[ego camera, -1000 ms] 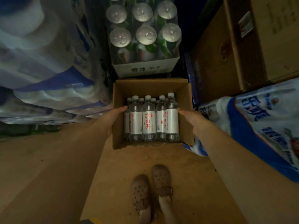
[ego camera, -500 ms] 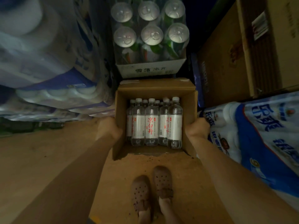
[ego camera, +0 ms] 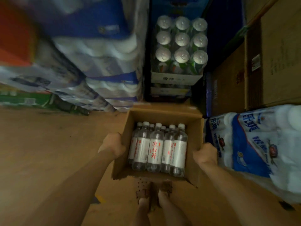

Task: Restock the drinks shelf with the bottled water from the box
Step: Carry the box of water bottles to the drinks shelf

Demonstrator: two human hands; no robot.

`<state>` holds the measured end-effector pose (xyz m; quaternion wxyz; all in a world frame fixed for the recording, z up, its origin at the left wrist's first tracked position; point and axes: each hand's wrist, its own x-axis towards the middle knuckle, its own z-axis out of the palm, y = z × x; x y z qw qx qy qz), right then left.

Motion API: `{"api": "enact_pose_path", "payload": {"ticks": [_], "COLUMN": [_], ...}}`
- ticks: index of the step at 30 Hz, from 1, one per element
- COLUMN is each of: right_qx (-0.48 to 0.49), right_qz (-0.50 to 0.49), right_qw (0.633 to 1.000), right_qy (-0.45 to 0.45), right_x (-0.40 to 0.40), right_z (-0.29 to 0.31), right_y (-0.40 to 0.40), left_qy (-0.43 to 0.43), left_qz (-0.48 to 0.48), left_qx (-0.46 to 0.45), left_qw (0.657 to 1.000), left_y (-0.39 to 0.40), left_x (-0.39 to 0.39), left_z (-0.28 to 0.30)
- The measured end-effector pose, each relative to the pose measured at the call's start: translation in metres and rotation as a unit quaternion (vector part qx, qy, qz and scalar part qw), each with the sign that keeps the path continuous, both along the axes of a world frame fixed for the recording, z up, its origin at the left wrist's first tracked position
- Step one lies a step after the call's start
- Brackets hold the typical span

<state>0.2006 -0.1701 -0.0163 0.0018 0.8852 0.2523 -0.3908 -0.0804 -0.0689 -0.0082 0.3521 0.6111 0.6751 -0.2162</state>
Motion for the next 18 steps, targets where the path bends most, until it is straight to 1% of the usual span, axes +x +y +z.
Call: {"api": "enact_pose_path", "payload": {"ticks": [2,4,8,12,15,18], "right_qx": [-0.004,0.008,0.040,0.062,0.072,0.106], "right_qz": [0.032,0.077,0.205,0.279,0.325,0.395], "right_qw": [0.999,0.997,0.978,0.958,0.941,0.910], "right_qy": [0.009,0.010,0.012,0.027,0.057,0.074], "right_x": [-0.017,-0.039,-0.100,-0.167,-0.218,-0.277], "right_z": [0.022,0.045,0.098,0.145,0.180,0.219], "right_y": [-0.007,-0.002,0.022,0.040,0.049,0.062], "left_qy": [0.003,-0.003,-0.009,-0.011,-0.010,-0.028], "left_qz": [0.033,0.087,0.211,0.263,0.324,0.397], "left_qx": [-0.008,-0.019,-0.021,0.006,0.031,0.079], "left_qw": [0.999,0.996,0.977,0.965,0.946,0.914], "left_y": [-0.023,-0.053,-0.107,-0.144,-0.168,-0.188], "left_x": [-0.026,-0.056,-0.115,-0.175,-0.219,-0.267], "left_z": [0.022,0.046,0.095,0.135,0.166,0.195]}}
